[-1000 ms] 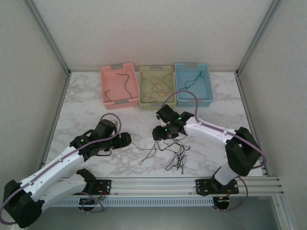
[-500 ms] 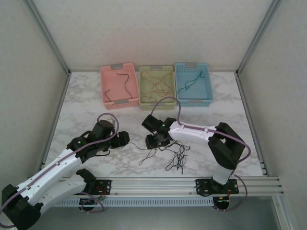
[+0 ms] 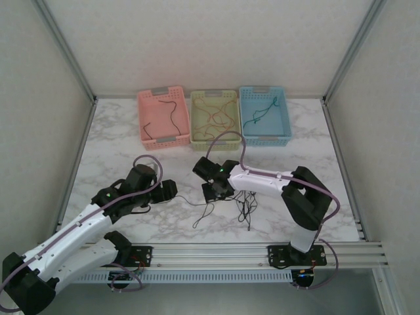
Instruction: Untangle the cables
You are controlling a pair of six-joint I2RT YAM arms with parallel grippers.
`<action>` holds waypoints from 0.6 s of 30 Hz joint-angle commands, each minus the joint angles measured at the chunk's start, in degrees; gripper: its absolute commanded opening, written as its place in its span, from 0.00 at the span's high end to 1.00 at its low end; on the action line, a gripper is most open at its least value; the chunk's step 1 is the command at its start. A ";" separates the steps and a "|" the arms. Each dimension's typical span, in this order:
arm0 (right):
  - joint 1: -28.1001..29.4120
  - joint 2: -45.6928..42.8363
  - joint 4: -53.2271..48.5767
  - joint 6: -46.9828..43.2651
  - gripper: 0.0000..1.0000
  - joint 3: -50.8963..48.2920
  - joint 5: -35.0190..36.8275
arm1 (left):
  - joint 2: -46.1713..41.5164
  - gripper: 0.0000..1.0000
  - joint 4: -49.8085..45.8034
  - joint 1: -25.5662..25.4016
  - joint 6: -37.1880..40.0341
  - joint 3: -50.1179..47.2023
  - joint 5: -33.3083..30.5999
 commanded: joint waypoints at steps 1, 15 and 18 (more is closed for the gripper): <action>0.39 -9.12 1.99 -1.55 1.00 -0.28 0.68 | -1.58 0.20 0.07 -0.49 0.51 0.25 0.92; -1.13 -31.03 3.86 -7.28 1.00 -0.53 -2.82 | -4.33 0.20 6.66 -0.50 1.76 1.21 8.45; -2.49 -35.17 7.08 -7.90 1.00 -2.97 -6.63 | -4.31 0.21 9.17 -0.50 1.77 1.46 11.30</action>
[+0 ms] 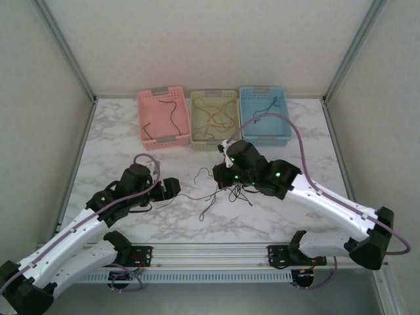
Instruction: Untangle the cables
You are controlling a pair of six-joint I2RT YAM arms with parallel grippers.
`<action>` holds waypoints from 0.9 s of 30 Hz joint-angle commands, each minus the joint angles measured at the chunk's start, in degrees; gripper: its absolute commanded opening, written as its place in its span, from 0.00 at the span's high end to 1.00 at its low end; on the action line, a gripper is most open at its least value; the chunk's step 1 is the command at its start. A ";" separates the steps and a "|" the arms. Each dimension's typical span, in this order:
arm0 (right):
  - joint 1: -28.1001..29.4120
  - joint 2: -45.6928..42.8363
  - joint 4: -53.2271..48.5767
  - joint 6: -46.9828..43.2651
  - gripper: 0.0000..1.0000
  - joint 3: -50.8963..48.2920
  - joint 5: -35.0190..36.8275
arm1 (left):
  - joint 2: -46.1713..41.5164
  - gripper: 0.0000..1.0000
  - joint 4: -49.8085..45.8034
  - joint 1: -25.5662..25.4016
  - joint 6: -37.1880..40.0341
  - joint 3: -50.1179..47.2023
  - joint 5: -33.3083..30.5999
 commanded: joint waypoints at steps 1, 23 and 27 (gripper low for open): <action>-1.60 -4.23 3.10 -1.38 1.00 -2.17 -3.63 | -0.46 0.21 4.70 -0.50 0.84 1.52 4.92; -5.14 -4.38 2.29 10.28 1.00 6.41 -15.75 | 12.39 0.20 7.85 -4.55 14.54 15.89 8.46; -5.14 -4.55 2.15 10.62 1.00 7.61 -17.63 | 12.56 0.20 9.97 -4.67 12.99 14.15 9.45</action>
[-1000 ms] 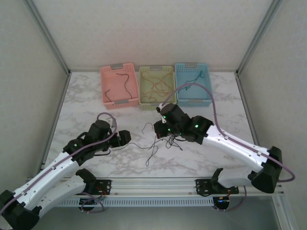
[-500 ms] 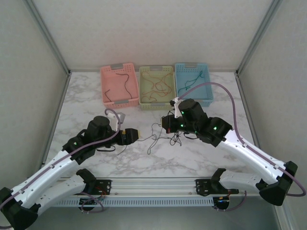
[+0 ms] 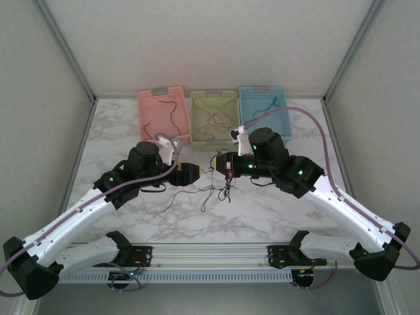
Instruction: Untangle the cables
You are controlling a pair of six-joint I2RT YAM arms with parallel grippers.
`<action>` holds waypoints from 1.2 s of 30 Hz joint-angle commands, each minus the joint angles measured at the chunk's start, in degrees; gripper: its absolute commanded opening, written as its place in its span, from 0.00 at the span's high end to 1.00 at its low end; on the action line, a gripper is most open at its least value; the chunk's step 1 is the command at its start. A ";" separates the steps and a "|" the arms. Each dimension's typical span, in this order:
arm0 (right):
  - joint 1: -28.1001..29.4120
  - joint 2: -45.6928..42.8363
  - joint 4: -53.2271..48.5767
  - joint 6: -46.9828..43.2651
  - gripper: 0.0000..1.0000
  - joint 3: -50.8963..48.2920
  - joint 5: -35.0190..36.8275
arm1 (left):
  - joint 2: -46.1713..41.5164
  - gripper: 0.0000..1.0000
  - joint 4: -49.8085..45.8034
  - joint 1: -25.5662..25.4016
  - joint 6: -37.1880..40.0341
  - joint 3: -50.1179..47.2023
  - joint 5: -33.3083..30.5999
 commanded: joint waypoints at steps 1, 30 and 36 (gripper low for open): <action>-0.10 -1.02 1.01 1.35 1.00 2.29 -3.64 | -0.25 0.20 2.10 -0.80 0.31 -1.78 0.15; -0.20 -3.20 0.08 1.13 1.00 2.39 -5.13 | -1.45 1.00 -3.82 -2.93 -1.28 -3.71 -10.70; -5.80 -7.51 -6.74 -3.03 1.00 2.18 -0.47 | -6.80 1.00 -16.52 -2.51 -2.93 1.21 -25.20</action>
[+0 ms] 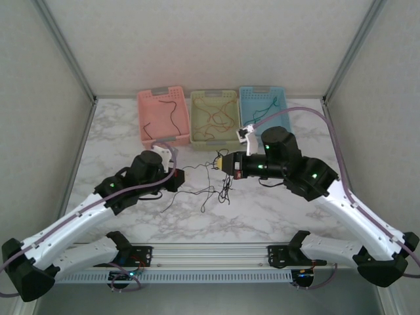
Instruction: Untangle the cables
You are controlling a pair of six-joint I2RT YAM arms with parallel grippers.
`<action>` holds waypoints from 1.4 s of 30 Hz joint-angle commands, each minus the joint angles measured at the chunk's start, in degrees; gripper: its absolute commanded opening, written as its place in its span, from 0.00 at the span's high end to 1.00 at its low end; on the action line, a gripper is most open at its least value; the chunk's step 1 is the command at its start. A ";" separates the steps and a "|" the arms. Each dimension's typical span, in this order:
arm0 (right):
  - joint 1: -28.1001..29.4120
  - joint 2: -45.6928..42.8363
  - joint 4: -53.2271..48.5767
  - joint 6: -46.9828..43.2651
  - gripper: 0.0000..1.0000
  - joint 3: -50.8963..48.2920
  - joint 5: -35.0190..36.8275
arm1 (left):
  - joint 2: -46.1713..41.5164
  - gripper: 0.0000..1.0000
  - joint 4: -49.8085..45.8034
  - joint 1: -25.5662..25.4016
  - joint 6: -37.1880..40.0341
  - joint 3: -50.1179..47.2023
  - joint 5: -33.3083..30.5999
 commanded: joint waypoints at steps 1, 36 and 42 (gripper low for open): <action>-4.85 -3.79 -4.27 -3.12 1.00 -0.05 3.38 | -4.17 1.00 -11.45 0.34 -0.80 5.10 -12.38; -28.99 -11.60 -8.47 -17.74 1.00 -16.52 24.84 | -17.99 1.00 -35.91 0.72 1.70 34.75 -34.82; -32.52 -13.56 -9.04 -16.46 1.00 -14.75 28.91 | -18.08 1.00 -37.81 0.71 2.26 36.52 -35.88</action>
